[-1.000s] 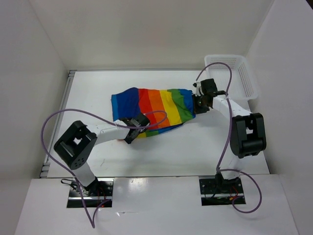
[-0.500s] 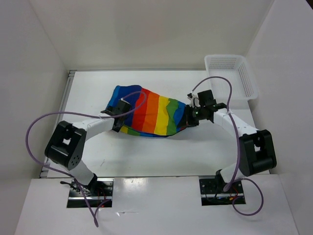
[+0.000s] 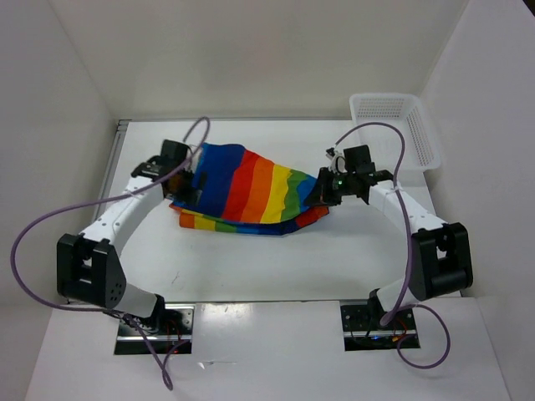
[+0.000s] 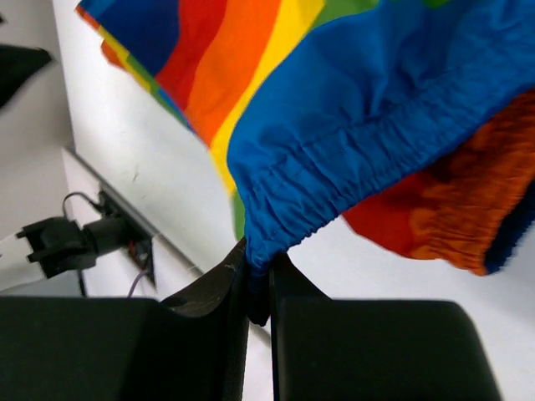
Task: Fold and stack the shorts
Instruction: Fold the shorts
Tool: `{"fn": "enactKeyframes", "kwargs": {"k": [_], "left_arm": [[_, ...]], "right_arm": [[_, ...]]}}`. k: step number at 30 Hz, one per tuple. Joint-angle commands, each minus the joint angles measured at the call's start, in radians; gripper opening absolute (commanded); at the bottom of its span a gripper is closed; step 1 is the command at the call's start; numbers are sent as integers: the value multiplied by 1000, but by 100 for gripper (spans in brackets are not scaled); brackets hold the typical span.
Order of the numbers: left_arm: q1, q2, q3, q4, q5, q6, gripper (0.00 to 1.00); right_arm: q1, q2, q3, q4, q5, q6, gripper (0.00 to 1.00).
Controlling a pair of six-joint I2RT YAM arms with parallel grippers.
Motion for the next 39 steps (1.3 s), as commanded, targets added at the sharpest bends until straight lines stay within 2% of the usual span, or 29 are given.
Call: {"fn": "enactKeyframes", "kwargs": {"k": [1, 3, 5, 7, 8, 13, 18, 22, 23, 26, 27, 28, 31, 35, 36, 39], "left_arm": [[155, 47, 87, -53, 215, 0, 97], [251, 130, 135, -82, 304, 0, 94], [331, 232, 174, -123, 372, 0, 85], [368, 329, 228, -165, 477, 0, 75], [383, 355, 239, -165, 504, 0, 72], [408, 446, 277, -188, 674, 0, 72], [408, 492, 288, -188, 710, 0, 72], [408, 520, 253, -188, 696, 0, 54], [408, 530, 252, -188, 685, 0, 43], [408, 541, 252, -188, 685, 0, 18], [408, 541, 262, -188, 685, 0, 6], [408, 541, 271, -188, 685, 0, 2], [417, 511, 330, -188, 697, 0, 0], [417, 433, 413, -264, 837, 0, 0], [417, 396, 423, -280, 907, 0, 0], [361, 336, 386, -332, 973, 0, 0]], "right_arm": [[-35, -18, 33, 28, 24, -56, 6], [-35, -9, 22, 28, 24, -67, 6], [-35, -9, 22, 28, 24, -76, 6], [-35, -9, 22, 28, 24, -96, 6], [-35, 0, 22, 28, 24, -96, 6], [-35, 9, 22, 28, 24, -117, 6], [-35, 18, 13, 28, 24, -117, 6], [-35, 29, 13, 28, 24, -127, 6], [-35, 29, 22, 28, 24, -127, 6], [-35, 38, 31, 28, 33, -136, 6], [-35, 38, 40, 28, 33, -136, 6], [-35, 47, 53, 28, 33, -148, 5], [-35, 47, 85, 28, 33, -157, 2], [-35, 35, 109, 38, 33, -166, 1], [-35, 35, 96, 38, 47, -156, 1], [-35, 35, 73, 64, 132, -140, 0]]}}
